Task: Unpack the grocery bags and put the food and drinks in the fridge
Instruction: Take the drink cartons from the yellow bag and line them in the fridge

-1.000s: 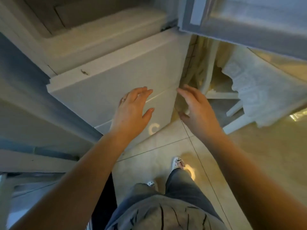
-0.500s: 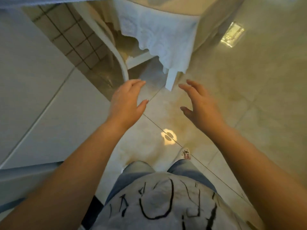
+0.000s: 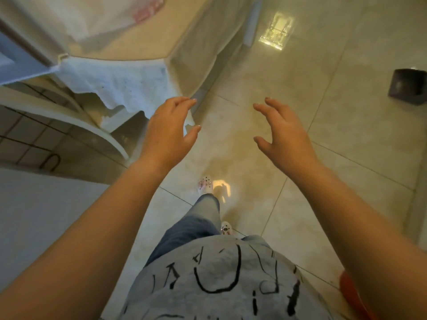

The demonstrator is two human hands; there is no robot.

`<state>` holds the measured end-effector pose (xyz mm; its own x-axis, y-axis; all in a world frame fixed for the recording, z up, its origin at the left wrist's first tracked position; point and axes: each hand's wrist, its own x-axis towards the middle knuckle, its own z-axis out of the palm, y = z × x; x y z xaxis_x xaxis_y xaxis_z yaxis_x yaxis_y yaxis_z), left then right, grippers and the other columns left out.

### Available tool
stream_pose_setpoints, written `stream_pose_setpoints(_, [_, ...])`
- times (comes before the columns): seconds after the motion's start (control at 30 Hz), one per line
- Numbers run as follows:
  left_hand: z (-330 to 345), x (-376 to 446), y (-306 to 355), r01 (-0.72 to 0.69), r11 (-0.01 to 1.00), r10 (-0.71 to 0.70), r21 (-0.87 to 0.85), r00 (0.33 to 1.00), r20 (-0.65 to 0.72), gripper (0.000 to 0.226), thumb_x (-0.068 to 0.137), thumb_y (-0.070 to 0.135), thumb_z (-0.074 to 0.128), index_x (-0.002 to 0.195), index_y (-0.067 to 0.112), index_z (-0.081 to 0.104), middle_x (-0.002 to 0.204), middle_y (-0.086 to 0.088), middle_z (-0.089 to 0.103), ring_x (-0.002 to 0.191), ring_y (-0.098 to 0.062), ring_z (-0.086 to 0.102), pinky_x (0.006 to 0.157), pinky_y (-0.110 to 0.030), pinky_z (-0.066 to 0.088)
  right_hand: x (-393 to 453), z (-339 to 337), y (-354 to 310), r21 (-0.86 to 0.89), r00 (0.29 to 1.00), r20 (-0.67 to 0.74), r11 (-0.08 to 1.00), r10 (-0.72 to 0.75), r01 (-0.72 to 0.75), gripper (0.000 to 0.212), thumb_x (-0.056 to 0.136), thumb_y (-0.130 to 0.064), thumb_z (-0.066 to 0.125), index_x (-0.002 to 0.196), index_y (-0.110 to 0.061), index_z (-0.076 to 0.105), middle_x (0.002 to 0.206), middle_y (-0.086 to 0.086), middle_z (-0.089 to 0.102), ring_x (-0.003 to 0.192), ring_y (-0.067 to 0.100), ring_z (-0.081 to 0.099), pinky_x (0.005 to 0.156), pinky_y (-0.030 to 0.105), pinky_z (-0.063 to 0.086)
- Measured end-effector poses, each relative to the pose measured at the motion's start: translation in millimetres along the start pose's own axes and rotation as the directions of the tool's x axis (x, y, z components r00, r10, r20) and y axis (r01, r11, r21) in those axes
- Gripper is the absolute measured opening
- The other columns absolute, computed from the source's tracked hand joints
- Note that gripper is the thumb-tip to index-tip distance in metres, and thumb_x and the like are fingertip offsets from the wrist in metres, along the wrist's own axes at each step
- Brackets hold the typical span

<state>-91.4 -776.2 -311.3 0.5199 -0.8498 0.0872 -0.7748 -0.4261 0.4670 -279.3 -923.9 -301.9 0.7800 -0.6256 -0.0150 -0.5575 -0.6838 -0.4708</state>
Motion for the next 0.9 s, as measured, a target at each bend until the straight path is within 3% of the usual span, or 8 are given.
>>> stream_pose_setpoints(0.27, [26.0, 175.9, -3.4, -0.048, 0.998, 0.047, -0.028, 0.999, -0.022, 0.047, 0.087, 0.021, 0.062, 0.130, 0.007, 0.050, 0.130, -0.013, 0.051, 0.120, -0.026, 0.047, 0.099, -0.030, 0.034, 165.5, -29.7, 53.1, -0.008, 0.999, -0.037, 1.000, -0.024, 0.023, 0.063, 0.083, -0.016, 0.068, 0.139, -0.019, 0.039, 0.148, 0.009, 0.032, 0.136, 0.025, 0.029, 0.109, 0.035, 0.028])
stream_pose_setpoints(0.53, [30.8, 346.8, -7.4, -0.099, 0.995, 0.099, 0.008, 0.994, -0.043, 0.049, 0.081, 0.021, 0.064, 0.126, 0.006, 0.053, 0.123, -0.014, 0.055, 0.116, -0.028, 0.051, 0.100, -0.037, 0.040, 320.3, -73.4, 96.5, -0.041, 0.999, -0.026, 0.998, -0.046, 0.045, 0.059, 0.082, -0.014, 0.068, 0.136, -0.018, 0.043, 0.148, 0.009, 0.033, 0.135, 0.025, 0.031, 0.103, 0.025, 0.022])
stream_pose_setpoints(0.77, [37.7, 457.2, -20.2, 0.010, 1.000, -0.008, 0.028, 0.994, -0.106, 0.054, 0.079, 0.036, 0.050, 0.126, 0.009, 0.053, 0.125, -0.013, 0.055, 0.119, -0.027, 0.051, 0.098, -0.041, 0.042, 463.2, -90.0, 131.0, -0.009, 0.985, 0.001, 0.985, -0.173, 0.173, 0.066, 0.079, -0.016, 0.071, 0.138, -0.018, 0.041, 0.146, 0.011, 0.035, 0.134, 0.030, 0.033, 0.107, 0.041, 0.035])
stream_pose_setpoints(0.9, [43.7, 527.4, -22.3, 0.138, 0.989, -0.128, 0.051, 0.979, -0.157, 0.053, 0.081, 0.033, 0.054, 0.129, 0.011, 0.052, 0.128, -0.012, 0.052, 0.119, -0.027, 0.050, 0.099, -0.042, 0.041, 558.2, -100.5, 153.7, 0.020, 0.954, 0.032, 0.955, -0.297, 0.297, 0.067, 0.078, -0.013, 0.072, 0.138, -0.018, 0.042, 0.147, 0.010, 0.035, 0.132, 0.031, 0.035, 0.105, 0.043, 0.035])
